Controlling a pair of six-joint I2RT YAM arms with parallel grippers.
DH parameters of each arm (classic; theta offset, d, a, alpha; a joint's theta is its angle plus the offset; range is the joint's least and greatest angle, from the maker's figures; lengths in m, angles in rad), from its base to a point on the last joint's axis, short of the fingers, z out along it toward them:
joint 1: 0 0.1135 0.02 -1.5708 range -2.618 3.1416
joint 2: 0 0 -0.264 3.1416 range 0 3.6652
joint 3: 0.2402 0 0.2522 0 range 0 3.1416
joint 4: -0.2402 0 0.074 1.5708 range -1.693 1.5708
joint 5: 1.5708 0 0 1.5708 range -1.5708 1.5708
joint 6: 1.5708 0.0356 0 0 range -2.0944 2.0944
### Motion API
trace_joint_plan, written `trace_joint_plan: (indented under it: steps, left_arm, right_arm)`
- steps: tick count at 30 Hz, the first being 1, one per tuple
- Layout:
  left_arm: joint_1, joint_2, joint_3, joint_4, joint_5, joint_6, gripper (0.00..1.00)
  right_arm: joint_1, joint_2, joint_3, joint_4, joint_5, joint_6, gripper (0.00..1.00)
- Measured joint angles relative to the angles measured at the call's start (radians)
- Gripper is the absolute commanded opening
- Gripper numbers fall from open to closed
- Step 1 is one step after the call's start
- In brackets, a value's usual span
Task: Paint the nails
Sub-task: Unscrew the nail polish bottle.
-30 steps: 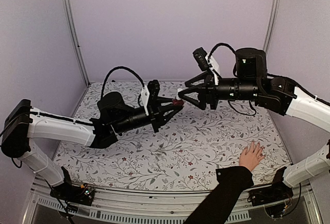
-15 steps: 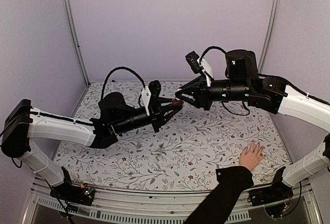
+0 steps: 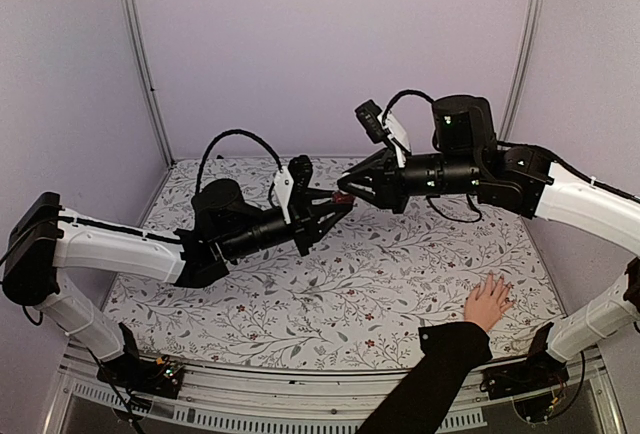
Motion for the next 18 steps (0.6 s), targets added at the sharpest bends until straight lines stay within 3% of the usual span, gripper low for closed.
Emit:
trace_joint_plan:
  steps: [8,18]
  left_arm:
    - [0.0,0.0,0.0,0.0,-0.002,0.0,0.0]
    - [-0.001,0.0,0.0,-0.004,-0.003,0.0,0.0]
  right_arm:
    - [0.0,0.007,0.002,-0.014,0.0,-0.002,0.22]
    - [-0.002,0.008,0.005,-0.025,0.008,-0.012,0.02]
